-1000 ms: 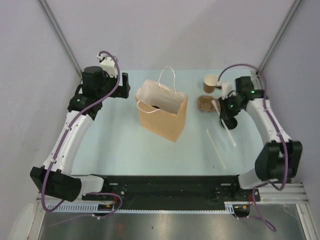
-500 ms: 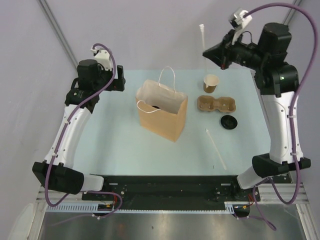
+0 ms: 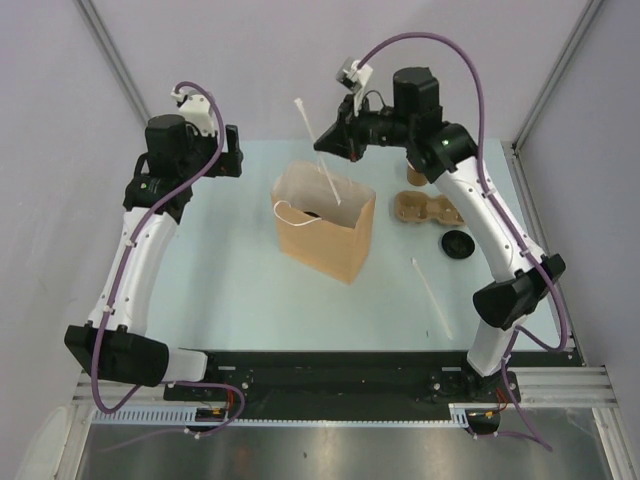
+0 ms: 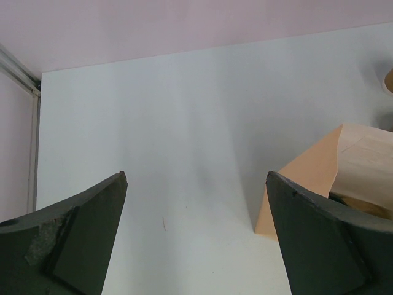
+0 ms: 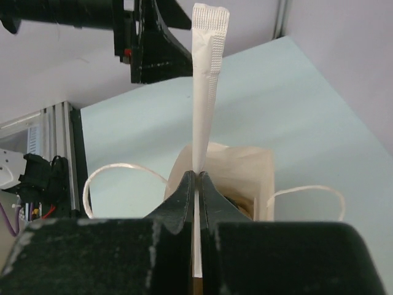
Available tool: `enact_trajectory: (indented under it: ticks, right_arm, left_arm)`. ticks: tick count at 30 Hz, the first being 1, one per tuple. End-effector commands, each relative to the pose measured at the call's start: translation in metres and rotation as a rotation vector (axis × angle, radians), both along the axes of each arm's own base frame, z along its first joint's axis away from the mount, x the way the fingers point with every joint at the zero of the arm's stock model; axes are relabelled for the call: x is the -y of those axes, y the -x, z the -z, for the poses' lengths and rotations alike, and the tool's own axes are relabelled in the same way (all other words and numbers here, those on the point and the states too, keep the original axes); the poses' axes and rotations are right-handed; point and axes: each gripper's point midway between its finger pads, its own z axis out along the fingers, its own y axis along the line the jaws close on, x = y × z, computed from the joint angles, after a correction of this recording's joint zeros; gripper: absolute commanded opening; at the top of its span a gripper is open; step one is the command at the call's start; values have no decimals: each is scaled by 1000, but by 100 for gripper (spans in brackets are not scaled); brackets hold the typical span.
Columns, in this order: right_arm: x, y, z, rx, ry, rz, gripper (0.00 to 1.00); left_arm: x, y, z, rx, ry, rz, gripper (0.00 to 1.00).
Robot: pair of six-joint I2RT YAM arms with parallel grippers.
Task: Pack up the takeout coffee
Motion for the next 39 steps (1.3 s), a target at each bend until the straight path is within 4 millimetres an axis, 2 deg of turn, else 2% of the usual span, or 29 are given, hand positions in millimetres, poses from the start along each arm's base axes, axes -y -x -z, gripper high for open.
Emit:
enact_trajectory:
  ticks: [1,3,4,6,7,11,13,14,15,17,20,21,23,24,25,26,27,28,30,31,32,33,34,35,36,37,38,39]
  right_arm:
    - [-11,-1,30,37,43,-33,0]
    - [-13,5,55,5,86,-50,0]
    - [-12,8,85,-43,127,-55,0]
    - [-8,13,102,-52,157,-57,0]
    - [-6,17,128,-94,193,-58,0]
    - [1,21,165,-133,259,-39,1]
    - [4,21,175,-162,287,-37,12]
    - [3,20,171,-160,287,-36,26]
    - [3,21,175,-183,298,-36,34]
    - [0,17,159,-165,277,-30,47]
    - [-3,13,135,-149,236,-14,55]
    - [-6,11,113,-109,205,-10,56]
    - [-8,6,93,-91,170,7,60]
    - [-8,5,71,-55,141,14,61]
    - [-9,3,60,-49,121,25,63]
    - [-6,0,49,-34,107,44,67]
    - [-4,-1,25,4,71,56,70]
    - [0,-4,17,0,53,78,74]
    - [13,-13,0,11,25,134,95]
    - [20,-16,-12,23,8,156,100]
    - [27,-19,-17,10,-3,189,100]
    - [44,-29,-20,8,-10,234,100]
    - [53,-34,-21,-7,-14,259,100]
    - [65,-36,-21,-32,-19,292,100]
    - [76,-40,-19,-46,-19,319,100]
    - [99,-52,-14,-66,-16,376,100]
    - [111,-57,4,-107,6,405,100]
    - [124,-54,5,-129,-3,437,100]
  left_arm:
    - [-1,5,-12,35,24,11,100]
    - [-1,6,-8,23,24,10,100]
    - [-2,7,-7,21,24,10,99]
    - [-3,8,-4,10,25,11,100]
    - [-3,8,-3,9,25,13,100]
    - [-2,11,5,-18,29,22,100]
    - [-2,11,6,-23,29,23,99]
    - [-2,11,8,-30,29,25,100]
    - [-2,11,9,-35,28,26,99]
    - [-2,10,9,-43,31,27,100]
    - [0,10,9,-54,35,39,99]
    - [0,9,9,-56,36,41,99]
    - [1,8,9,-65,39,48,99]
    - [1,7,8,-67,41,49,100]
    - [1,5,10,-78,43,54,100]
    - [1,5,4,-77,49,59,100]
    - [1,4,4,-85,53,64,99]
    - [2,3,3,-93,64,79,100]
    - [3,0,0,-114,80,99,99]
    - [2,0,0,-124,90,111,100]
    - [8,0,-1,-143,113,151,100]
    - [12,2,-1,-156,131,179,100]
    - [10,2,-1,-165,149,193,99]
    - [20,6,-1,-187,195,233,99]
    - [13,4,3,-202,212,225,99]
    - [10,4,6,-215,228,228,100]
    - [13,7,11,-243,239,255,99]
    - [18,6,22,-293,260,287,99]
